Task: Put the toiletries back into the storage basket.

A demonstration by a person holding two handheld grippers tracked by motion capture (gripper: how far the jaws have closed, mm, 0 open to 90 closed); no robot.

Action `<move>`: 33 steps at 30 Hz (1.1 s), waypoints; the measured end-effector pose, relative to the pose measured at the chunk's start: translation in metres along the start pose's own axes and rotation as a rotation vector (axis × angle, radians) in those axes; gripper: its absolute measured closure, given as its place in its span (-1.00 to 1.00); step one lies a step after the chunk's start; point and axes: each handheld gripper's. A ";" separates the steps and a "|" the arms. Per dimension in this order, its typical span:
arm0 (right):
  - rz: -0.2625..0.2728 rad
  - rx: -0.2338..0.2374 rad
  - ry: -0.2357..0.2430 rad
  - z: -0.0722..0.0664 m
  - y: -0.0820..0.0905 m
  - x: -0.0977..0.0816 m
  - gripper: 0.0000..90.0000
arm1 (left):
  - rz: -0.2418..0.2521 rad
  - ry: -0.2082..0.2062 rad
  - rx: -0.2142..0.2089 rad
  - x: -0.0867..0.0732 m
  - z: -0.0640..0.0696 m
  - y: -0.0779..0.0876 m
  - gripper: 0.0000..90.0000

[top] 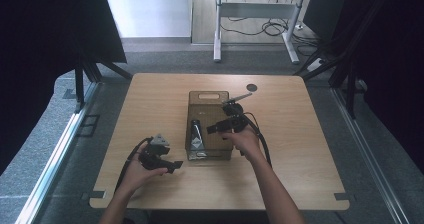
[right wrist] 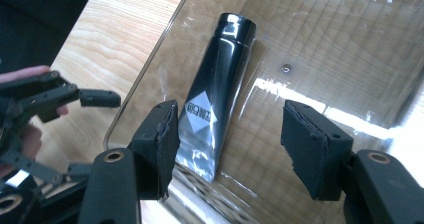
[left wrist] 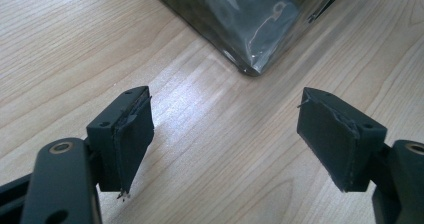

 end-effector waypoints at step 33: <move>0.193 -0.021 0.071 0.088 0.052 -0.122 -0.10 | -0.013 0.013 0.022 -0.004 0.000 -0.003 -0.49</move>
Point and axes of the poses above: each handheld gripper's, and its own axes: y roughly backward along the jaws, x roughly out of its top, z roughly to its right, and after that the axes turned 9 degrees about -z, right-handed
